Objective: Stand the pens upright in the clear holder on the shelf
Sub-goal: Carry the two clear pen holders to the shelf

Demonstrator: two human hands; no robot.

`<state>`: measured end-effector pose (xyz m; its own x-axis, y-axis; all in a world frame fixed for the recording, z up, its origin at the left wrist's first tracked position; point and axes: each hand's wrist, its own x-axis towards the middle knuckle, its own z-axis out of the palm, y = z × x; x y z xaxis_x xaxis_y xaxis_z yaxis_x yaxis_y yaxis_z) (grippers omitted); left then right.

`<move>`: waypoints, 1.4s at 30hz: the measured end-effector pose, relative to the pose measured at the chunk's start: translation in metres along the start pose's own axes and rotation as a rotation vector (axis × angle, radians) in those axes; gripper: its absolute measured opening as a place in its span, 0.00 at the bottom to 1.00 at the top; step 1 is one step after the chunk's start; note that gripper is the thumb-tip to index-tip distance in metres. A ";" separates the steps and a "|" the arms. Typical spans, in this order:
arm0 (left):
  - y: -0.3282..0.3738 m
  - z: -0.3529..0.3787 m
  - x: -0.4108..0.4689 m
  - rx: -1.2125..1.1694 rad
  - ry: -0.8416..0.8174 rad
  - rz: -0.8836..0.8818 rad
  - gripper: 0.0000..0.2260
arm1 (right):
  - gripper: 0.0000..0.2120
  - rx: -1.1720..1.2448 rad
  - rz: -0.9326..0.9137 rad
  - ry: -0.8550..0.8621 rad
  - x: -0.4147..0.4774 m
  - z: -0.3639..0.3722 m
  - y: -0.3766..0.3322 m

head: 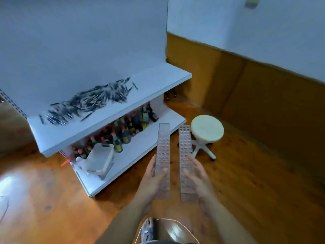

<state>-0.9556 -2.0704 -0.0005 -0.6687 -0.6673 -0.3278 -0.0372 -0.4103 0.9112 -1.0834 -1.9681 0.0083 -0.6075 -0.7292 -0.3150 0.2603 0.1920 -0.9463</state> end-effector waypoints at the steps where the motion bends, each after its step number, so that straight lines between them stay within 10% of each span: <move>1: 0.012 -0.005 0.021 -0.006 0.000 0.013 0.24 | 0.21 -0.009 -0.003 -0.001 0.021 0.007 -0.010; 22: 0.163 -0.005 0.414 0.101 0.164 -0.043 0.22 | 0.20 0.090 0.073 -0.077 0.444 0.018 -0.136; 42: 0.236 -0.039 0.663 0.205 0.071 -0.196 0.24 | 0.20 0.059 0.142 0.045 0.661 0.042 -0.191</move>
<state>-1.3794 -2.6338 -0.0129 -0.5810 -0.6325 -0.5122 -0.3144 -0.4060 0.8581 -1.5032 -2.5140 -0.0163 -0.5939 -0.6672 -0.4496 0.3885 0.2515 -0.8864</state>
